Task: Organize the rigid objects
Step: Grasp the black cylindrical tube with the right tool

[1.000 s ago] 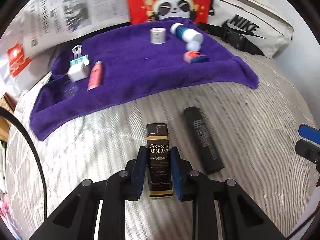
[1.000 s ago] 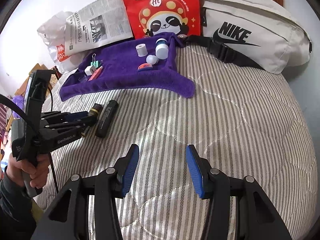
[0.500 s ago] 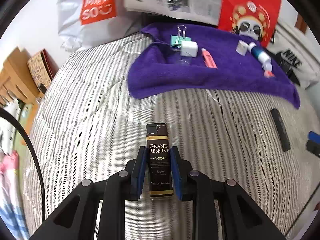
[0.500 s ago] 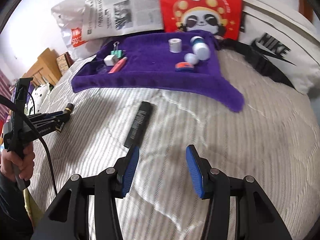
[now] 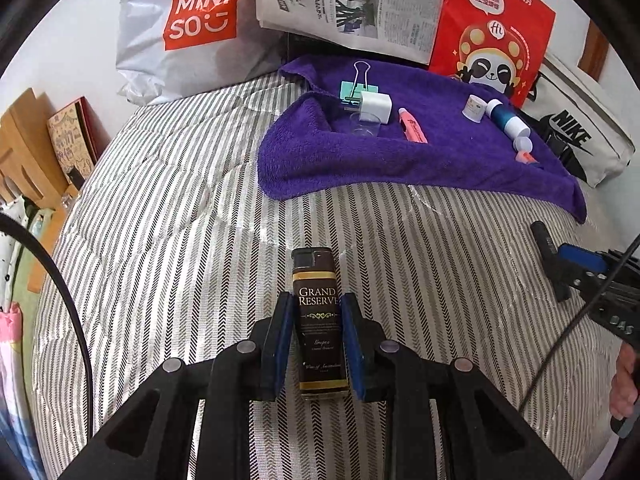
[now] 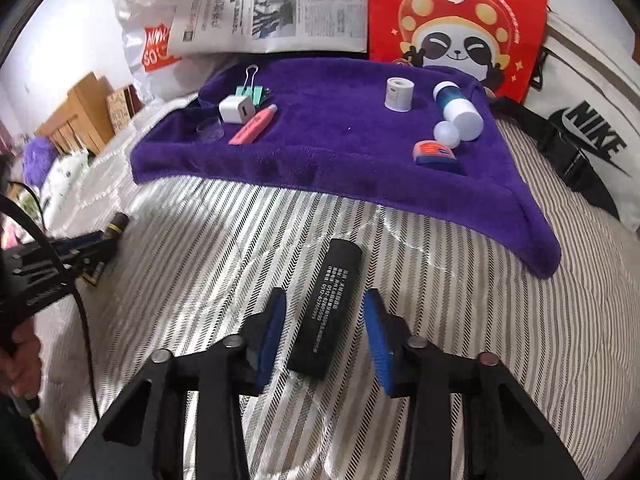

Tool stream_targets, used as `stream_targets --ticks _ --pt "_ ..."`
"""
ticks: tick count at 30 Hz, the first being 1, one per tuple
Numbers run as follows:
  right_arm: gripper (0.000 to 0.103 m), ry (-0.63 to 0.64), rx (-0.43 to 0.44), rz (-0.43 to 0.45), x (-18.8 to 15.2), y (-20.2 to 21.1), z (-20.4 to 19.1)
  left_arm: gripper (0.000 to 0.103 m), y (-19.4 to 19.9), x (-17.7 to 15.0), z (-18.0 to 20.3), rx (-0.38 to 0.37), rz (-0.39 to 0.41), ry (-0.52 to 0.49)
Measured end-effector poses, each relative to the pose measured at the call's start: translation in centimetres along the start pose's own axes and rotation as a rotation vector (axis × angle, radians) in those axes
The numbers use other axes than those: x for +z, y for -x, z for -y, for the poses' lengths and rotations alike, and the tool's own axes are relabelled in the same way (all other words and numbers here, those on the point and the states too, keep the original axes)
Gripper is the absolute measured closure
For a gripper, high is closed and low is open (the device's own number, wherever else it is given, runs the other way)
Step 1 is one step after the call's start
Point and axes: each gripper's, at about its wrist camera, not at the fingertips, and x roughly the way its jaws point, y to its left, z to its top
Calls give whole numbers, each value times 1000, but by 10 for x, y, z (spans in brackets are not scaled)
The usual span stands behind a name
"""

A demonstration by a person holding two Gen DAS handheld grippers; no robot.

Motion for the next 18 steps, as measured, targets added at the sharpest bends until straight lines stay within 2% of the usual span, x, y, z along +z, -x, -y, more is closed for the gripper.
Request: stream_targets --ticks 2,4,11,18 --pt "77 42 -41 30 -1 1 -7 79 0 0 2 7 5 -10" --pt "78 55 -44 36 -1 3 -8 79 0 -1 3 9 10 -12" --pt "79 -6 -3 -49 -11 21 24 79 1 -4 1 7 29 -18" --pt "80 11 -16 -39 -22 25 20 73 3 -2 2 2 -33 -26"
